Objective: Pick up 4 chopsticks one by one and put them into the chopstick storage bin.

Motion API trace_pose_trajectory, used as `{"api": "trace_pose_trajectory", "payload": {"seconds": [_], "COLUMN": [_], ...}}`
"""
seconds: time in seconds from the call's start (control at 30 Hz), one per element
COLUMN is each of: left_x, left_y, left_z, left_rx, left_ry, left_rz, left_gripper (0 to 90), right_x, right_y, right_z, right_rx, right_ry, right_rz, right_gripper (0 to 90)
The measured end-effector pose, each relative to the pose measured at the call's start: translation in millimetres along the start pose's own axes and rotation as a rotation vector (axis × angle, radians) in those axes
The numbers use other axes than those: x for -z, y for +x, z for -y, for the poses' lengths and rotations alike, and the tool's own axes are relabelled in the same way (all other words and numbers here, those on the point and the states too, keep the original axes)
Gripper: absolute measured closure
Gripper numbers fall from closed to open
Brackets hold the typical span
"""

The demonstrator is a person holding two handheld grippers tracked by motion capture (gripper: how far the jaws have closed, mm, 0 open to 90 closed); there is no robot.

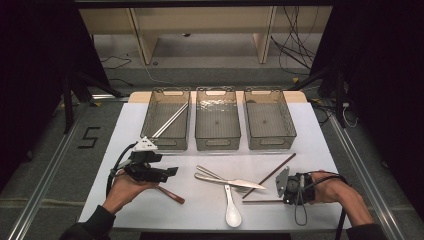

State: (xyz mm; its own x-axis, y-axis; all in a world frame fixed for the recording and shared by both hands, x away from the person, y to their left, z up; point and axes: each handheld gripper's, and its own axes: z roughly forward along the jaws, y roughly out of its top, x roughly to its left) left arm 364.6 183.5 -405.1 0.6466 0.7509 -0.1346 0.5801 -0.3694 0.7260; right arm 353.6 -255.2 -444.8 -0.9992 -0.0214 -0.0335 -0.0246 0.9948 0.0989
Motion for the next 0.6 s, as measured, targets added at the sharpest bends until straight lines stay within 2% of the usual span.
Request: {"api": "trace_pose_trajectory", "payload": {"seconds": [0.17,0.33,0.47,0.6], "left_x": [-0.1,-0.4,-0.1,-0.7], "left_y": [0.0,0.1,0.1,-0.8], "left_z": [-0.1,0.0,-0.3,-1.0], "left_rx": [0.003,0.004,0.001,-0.008], "left_ry": [-0.003,-0.004,-0.007,-0.005], "left_rz": [-0.002,-0.001,0.000,0.008], "left_gripper": [22.5,22.4,22.3,22.2], "right_x": [7.4,18.0,25.9,29.9], "right_y": [3.6,5.3,5.4,5.7], "right_z": [-1.1,-3.0,-5.8,-10.9], "right_rx": [0.010,0.013,-0.010,0.003], "right_ry": [-0.040,-0.126,-0.185,-0.207], "right_rz": [-0.005,0.008,0.041,0.081], "right_gripper": [85.5,85.5,85.5,85.5]}}
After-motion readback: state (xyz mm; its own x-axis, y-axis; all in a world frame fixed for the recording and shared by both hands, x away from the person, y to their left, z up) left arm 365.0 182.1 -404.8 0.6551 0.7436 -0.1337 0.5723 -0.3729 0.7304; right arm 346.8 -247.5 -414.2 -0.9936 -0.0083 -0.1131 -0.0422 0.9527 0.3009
